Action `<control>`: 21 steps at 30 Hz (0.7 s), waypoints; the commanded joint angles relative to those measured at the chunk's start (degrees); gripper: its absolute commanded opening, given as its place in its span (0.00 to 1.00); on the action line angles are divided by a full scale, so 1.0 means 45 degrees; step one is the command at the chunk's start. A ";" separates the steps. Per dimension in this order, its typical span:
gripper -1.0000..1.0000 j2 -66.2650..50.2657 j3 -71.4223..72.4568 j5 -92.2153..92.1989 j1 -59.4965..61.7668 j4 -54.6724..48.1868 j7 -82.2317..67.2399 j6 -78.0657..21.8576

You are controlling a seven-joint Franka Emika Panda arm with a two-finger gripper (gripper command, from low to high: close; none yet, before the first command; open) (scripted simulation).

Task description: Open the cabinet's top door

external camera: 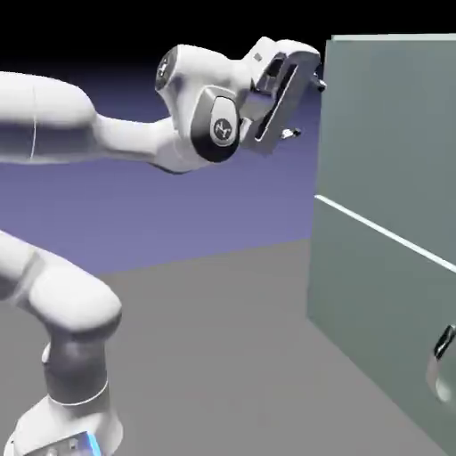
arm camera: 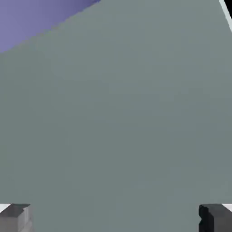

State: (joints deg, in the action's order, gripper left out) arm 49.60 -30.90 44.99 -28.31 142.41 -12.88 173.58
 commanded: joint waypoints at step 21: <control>0.50 0.3561 -0.6495 0.9454 -0.5805 -0.3908 -1.1629 -0.0090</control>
State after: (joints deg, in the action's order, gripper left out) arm 65.62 -60.13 87.53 -54.43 124.83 -65.20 173.18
